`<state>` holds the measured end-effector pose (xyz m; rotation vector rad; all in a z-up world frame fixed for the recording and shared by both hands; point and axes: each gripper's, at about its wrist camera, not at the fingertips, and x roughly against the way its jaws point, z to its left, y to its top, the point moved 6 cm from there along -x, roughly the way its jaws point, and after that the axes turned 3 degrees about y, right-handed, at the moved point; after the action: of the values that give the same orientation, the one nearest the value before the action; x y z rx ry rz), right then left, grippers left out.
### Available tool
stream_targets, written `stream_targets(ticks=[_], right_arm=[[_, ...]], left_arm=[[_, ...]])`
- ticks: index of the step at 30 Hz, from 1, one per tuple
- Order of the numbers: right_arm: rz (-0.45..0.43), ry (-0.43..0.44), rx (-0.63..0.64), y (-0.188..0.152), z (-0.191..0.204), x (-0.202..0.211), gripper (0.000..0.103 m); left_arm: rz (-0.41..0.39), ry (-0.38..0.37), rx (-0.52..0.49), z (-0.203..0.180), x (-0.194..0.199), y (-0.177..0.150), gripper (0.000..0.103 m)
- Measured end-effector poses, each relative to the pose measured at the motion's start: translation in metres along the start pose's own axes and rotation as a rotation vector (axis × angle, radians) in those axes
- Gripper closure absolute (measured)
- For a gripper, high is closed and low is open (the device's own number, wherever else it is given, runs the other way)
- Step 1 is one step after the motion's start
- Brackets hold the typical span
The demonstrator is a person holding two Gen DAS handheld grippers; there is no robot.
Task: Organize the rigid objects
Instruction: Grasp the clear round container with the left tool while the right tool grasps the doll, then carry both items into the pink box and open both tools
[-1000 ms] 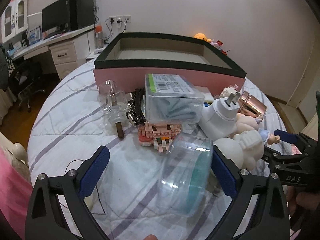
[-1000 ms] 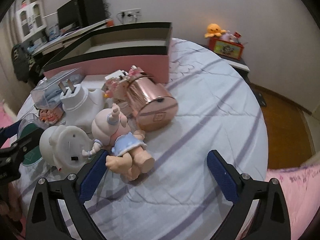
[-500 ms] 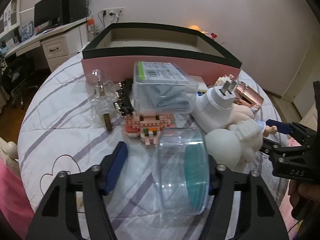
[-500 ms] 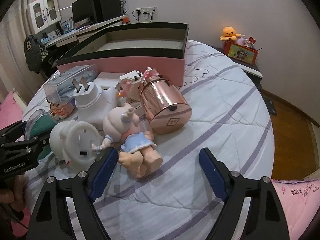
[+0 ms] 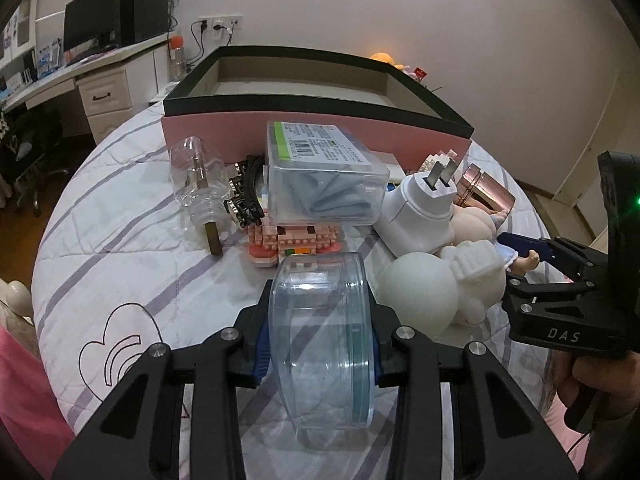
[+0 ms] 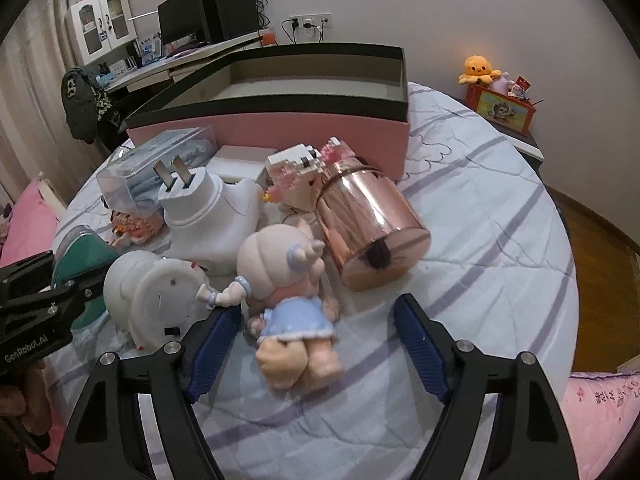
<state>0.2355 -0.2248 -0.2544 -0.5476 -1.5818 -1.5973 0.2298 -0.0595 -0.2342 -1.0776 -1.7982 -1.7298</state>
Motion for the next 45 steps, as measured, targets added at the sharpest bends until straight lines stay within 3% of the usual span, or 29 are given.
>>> stream_targets(ticks=[1, 3, 11, 15, 30, 39, 45], right_arm=[[-0.002, 0.004, 0.005, 0.000, 0.001, 0.001, 0.041], [-0.009, 0.039, 0.011, 0.000, 0.007, 0.005, 0.054], [-0.010, 0.006, 0.052, 0.004, 0.014, -0.004, 0.054], [-0.033, 0.085, -0.016, -0.003, 0.013, 0.007, 0.054], [-0.072, 0.149, -0.083, -0.004, 0.009, 0.035, 0.054], [-0.138, 0.176, -0.062, 0.020, 0.019, 0.068, 0.054], [-0.188, 0.188, -0.026, 0.058, 0.029, 0.073, 0.054]], left_arm=[[0.000, 0.001, 0.001, -0.001, 0.001, -0.001, 0.066], [0.000, 0.001, 0.002, -0.001, 0.002, -0.001, 0.066], [0.001, 0.013, -0.006, -0.002, 0.000, -0.003, 0.066], [-0.003, 0.005, 0.017, 0.001, 0.003, -0.004, 0.066], [-0.045, 0.015, 0.029, 0.013, 0.026, -0.004, 0.066], [-0.097, 0.037, 0.008, 0.012, 0.051, 0.022, 0.066], [-0.176, 0.066, -0.030, 0.011, 0.059, 0.064, 0.066]])
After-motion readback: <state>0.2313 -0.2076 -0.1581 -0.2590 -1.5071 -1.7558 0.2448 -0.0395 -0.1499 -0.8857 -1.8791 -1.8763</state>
